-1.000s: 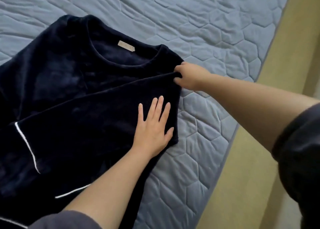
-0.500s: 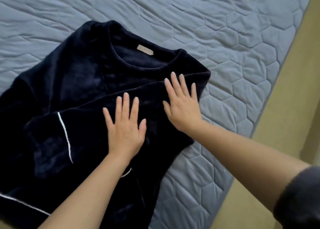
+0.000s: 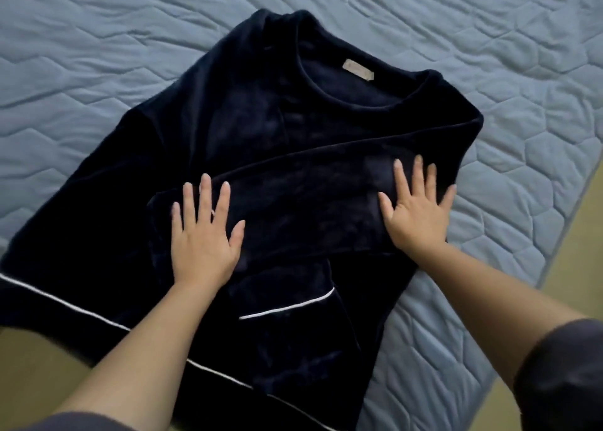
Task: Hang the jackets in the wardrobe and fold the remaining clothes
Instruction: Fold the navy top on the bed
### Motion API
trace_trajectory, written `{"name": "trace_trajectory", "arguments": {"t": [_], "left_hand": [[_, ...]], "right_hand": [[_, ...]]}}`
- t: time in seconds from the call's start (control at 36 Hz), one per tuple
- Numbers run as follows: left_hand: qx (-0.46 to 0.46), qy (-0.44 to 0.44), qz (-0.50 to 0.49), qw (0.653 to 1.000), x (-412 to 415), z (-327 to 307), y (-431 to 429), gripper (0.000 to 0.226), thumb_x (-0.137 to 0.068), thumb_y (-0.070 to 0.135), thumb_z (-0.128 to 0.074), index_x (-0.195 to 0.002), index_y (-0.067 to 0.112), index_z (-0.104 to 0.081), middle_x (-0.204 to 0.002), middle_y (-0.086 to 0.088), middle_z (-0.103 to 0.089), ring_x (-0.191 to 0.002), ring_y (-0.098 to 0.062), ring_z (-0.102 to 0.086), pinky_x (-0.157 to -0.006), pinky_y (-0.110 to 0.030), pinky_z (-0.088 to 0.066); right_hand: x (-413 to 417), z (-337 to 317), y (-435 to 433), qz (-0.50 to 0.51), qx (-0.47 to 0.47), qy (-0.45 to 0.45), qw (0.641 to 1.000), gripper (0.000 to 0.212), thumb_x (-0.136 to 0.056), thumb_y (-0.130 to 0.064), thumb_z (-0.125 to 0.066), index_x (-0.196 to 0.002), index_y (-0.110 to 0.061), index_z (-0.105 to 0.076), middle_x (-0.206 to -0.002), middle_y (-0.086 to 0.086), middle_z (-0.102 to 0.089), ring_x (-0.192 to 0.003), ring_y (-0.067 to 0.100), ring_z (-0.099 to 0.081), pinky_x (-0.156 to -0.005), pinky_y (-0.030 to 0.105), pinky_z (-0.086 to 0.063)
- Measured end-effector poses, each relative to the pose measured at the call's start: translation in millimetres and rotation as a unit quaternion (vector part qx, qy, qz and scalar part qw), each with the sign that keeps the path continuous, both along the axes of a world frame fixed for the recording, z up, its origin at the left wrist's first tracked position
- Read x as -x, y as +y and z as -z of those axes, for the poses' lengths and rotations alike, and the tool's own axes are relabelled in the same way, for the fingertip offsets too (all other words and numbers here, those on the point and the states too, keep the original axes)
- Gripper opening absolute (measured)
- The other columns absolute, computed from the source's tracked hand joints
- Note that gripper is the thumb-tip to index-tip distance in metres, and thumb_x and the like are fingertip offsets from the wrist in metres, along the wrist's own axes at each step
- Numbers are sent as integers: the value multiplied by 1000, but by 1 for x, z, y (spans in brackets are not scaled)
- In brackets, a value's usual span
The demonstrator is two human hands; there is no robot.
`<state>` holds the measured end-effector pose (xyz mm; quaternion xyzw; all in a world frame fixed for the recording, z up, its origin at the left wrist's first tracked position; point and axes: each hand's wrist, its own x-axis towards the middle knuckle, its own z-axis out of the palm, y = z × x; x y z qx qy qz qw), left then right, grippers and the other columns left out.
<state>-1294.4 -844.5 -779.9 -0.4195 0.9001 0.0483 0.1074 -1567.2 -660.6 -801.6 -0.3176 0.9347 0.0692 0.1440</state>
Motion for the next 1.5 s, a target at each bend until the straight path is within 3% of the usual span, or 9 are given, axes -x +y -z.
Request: {"name": "trace_trajectory", "arguments": {"t": [0.25, 0.53, 0.81, 0.92, 1.03, 1.17, 1.33, 1.42, 1.5], "left_hand": [[-61, -46, -10, 997, -99, -21, -10, 71, -94, 47, -40, -152, 18, -13, -160, -7, -11, -147, -27, -12, -114, -52, -17], [-114, -130, 86, 981, -193, -46, -55, 68, -94, 44, -41, -152, 25, -12, -160, 0, -7, -148, -17, -9, -116, -46, -16], [-114, -223, 80, 965, -213, -69, -86, 66, -97, 47, -32, -152, 30, -2, -161, -3, 8, -147, -25, 1, -114, -48, -17], [-149, -148, -61, 976, -226, -78, -95, 65, -98, 43, -33, -153, 22, -6, -161, -3, -3, -147, -21, -6, -112, -48, -23], [-171, -103, -129, 971, -247, -86, -112, 64, -97, 37, -41, -150, 14, -16, -158, -7, -16, -139, -31, -28, -103, -49, -34], [-237, -80, -225, 942, -264, -81, -137, 58, -96, 33, -49, -141, 0, -31, -138, -27, -43, -124, -43, -43, -99, -45, -37], [-271, -42, -301, 913, -267, -55, -159, 63, -88, 38, -64, -132, -4, -46, -132, -26, -52, -120, -42, -49, -100, -46, -42], [-309, 24, -395, 865, -265, -47, -161, 57, -84, 31, -69, -125, -5, -52, -126, -22, -56, -112, -38, -54, -92, -48, -49], [-388, 108, -502, 765, -265, -46, -164, 33, -83, 13, -71, -109, -3, -56, -113, -19, -56, -96, -33, -55, -47, -38, -56]], "right_hand": [[-106, -39, 32, 11, -19, -73, 997, 63, -99, -42, -30, -153, -29, 0, -161, 2, 5, -148, 26, 3, -116, 53, -11], [-253, -68, 64, 280, 87, -194, 936, 58, -100, -30, -38, -153, -25, -13, -161, 0, -3, -147, 23, -11, -114, 41, -24], [-309, -105, 74, 351, 44, -251, 901, 76, -95, -23, -49, -153, -28, 1, -161, 4, -2, -138, 31, -33, -99, 38, -40], [-332, -102, 85, 460, 57, -265, 846, 77, -92, -18, -54, -153, -17, -7, -146, 17, -38, -125, 37, -46, -98, 44, -43], [-362, -94, 102, 556, 82, -270, 782, 48, -89, -17, -58, -132, -2, -42, -119, 23, -59, -105, 40, -56, -87, 44, -47], [-388, -87, 118, 684, 245, -303, 617, 37, -93, -24, -58, -127, -12, -48, -122, 16, -58, -106, 35, -59, -80, 44, -48], [-386, -82, 116, 734, 331, -284, 521, 27, -91, -27, -63, -114, -19, -53, -119, 7, -57, -110, 29, -55, -78, 40, -48], [-381, -78, 113, 758, 364, -281, 462, 27, -92, -16, -60, -117, -19, -51, -118, 8, -55, -106, 29, -54, -78, 40, -49], [-384, -78, 115, 778, 380, -270, 421, 36, -92, -3, -57, -127, -9, -49, -117, 11, -55, -92, 27, -58, -67, 35, -58]]}}
